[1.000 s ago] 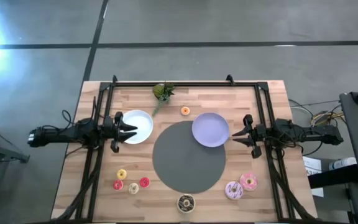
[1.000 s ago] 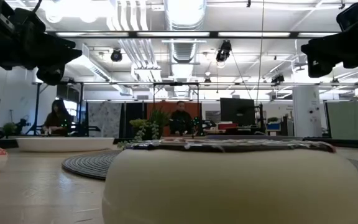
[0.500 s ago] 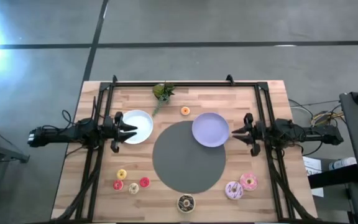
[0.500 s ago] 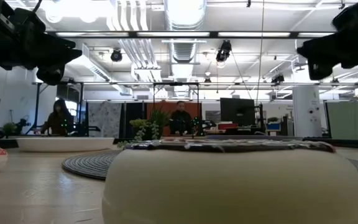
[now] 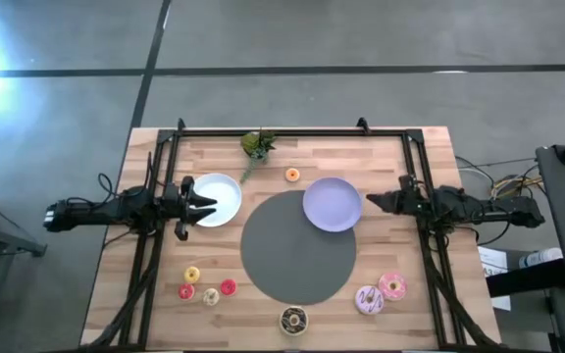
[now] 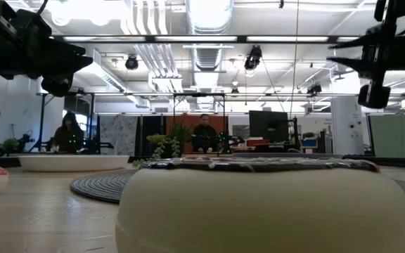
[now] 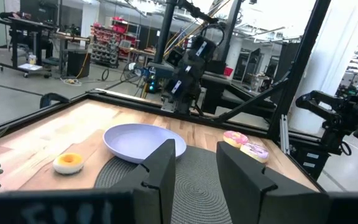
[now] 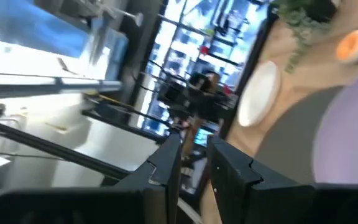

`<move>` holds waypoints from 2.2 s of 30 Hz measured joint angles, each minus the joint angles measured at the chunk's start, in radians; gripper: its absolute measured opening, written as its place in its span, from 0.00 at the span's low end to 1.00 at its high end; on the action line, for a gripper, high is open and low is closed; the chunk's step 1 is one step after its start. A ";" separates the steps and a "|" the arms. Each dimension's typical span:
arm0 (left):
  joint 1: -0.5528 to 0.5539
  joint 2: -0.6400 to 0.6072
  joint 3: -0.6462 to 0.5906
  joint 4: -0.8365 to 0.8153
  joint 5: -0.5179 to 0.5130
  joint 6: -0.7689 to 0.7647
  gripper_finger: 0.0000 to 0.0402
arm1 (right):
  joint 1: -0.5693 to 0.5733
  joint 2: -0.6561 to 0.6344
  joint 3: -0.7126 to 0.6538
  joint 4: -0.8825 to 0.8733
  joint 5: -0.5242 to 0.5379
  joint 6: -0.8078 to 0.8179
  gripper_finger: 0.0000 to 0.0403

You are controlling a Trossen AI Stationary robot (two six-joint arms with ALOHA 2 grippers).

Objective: Pick & Place donuts
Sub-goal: Put the large pink donut on the purple plate

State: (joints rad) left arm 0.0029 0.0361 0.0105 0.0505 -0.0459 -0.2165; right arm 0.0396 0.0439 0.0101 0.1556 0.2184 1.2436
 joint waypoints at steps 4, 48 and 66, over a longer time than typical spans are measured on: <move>0.000 0.000 0.000 0.000 0.000 0.000 0.23 | 0.003 0.043 0.000 -0.019 -0.118 0.022 0.20; 0.000 0.000 0.000 -0.007 0.000 0.000 0.23 | 0.672 1.256 0.683 -0.990 -0.361 -0.425 0.57; 0.000 0.000 0.000 -0.008 0.000 0.000 0.23 | 0.671 1.426 0.668 -0.878 -0.370 -0.354 0.47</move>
State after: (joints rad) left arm 0.0031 0.0360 0.0108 0.0429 -0.0457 -0.2165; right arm 0.7109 1.4695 0.6779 -0.7223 -0.1519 0.8893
